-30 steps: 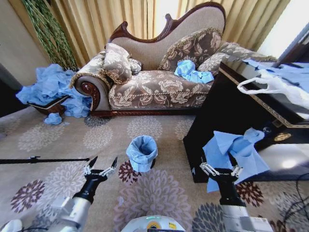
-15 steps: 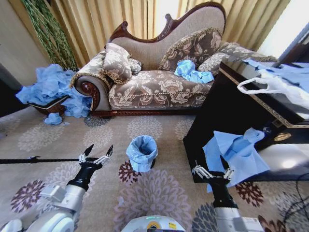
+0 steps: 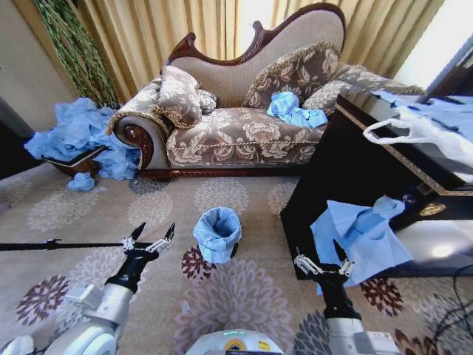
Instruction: Place a garbage bag over the trash bin.
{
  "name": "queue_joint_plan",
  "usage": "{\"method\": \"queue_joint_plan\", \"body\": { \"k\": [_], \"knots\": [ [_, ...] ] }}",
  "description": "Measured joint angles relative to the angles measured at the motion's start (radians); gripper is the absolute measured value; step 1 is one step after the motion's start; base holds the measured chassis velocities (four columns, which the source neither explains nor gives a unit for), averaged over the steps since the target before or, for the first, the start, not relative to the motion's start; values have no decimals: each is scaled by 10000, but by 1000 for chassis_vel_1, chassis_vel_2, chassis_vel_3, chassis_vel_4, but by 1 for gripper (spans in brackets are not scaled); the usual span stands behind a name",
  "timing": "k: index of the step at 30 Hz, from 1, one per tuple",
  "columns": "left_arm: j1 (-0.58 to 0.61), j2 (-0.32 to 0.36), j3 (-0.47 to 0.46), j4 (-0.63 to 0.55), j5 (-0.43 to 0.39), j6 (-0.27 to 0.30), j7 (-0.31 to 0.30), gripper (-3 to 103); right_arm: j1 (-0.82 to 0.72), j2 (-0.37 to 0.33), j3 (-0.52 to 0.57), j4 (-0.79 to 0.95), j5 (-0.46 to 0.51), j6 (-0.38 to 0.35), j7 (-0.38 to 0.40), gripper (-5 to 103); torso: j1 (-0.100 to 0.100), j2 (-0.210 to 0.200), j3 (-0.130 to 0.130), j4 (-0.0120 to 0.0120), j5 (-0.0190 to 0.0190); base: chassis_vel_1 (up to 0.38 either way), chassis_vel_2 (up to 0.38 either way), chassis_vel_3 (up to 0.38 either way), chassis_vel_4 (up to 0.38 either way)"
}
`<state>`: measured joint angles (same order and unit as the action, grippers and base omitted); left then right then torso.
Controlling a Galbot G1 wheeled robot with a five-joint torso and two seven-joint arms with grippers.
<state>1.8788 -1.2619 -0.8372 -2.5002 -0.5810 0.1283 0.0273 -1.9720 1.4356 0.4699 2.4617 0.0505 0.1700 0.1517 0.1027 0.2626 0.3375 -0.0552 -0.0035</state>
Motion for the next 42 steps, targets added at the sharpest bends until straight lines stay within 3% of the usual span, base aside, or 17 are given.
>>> {"method": "queue_joint_plan", "body": {
  "k": [42],
  "knots": [
    [10, -4, 6, 2, 18, 6, 0, 100, 2, -7, 6, -3, 11, 7, 11, 100, 0, 0, 0, 0, 0, 0, 0, 0, 0]
  ]
}}
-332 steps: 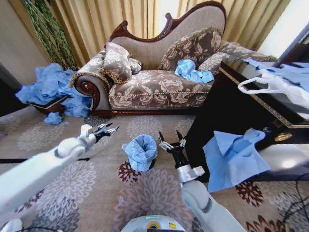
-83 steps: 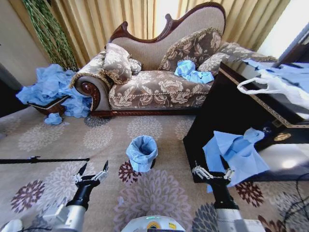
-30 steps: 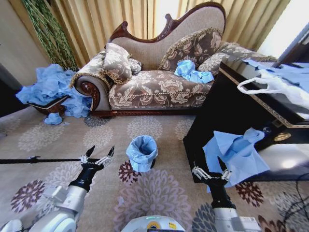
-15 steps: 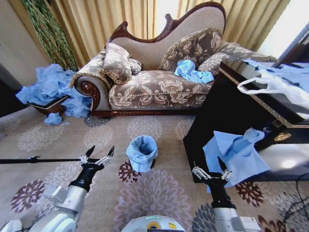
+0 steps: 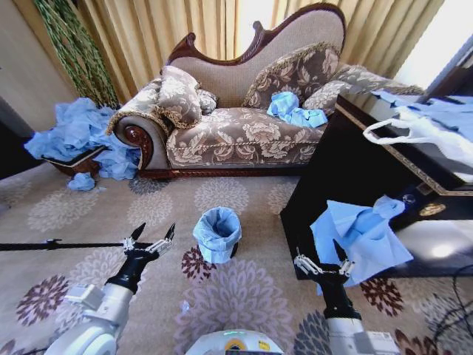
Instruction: Place a garbage bag over the trash bin.
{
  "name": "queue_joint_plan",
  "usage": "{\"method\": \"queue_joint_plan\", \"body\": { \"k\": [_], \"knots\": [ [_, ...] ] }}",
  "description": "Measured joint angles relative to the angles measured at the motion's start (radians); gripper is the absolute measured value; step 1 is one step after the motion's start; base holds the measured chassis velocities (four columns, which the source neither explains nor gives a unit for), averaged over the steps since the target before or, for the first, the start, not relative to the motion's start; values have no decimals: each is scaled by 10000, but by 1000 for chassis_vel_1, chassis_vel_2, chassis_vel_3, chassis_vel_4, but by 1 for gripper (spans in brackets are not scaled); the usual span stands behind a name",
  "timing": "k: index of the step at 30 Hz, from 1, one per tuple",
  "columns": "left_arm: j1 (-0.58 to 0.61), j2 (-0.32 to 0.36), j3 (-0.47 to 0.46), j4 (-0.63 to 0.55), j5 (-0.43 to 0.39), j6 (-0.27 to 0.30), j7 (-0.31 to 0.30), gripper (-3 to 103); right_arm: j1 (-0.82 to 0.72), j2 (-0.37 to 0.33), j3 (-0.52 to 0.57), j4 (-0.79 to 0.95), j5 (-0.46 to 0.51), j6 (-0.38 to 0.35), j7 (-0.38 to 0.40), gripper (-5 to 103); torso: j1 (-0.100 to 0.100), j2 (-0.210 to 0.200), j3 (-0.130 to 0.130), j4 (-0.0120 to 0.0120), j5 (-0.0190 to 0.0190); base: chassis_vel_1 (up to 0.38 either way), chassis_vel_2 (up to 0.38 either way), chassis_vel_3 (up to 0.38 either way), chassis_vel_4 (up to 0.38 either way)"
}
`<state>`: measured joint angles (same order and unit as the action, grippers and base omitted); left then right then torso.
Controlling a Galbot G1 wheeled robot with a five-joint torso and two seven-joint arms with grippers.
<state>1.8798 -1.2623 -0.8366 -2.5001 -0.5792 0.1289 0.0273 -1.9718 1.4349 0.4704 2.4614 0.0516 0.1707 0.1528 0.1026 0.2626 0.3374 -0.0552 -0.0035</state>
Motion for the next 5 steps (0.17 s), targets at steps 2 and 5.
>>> {"method": "queue_joint_plan", "body": {
  "k": [2, 5],
  "knots": [
    [0, 0, 0, 0, 0, 0, 0, 100, 0, 0, 0, 0, 0, 0, 0, 100, 0, 0, 0, 0, 0, 0, 0, 0, 0],
    [0, 0, 1, 0, 0, 0, 0, 100, 0, 0, 0, 0, 0, 0, 0, 100, 0, 0, 0, 0, 0, 0, 0, 0, 0]
  ]
}}
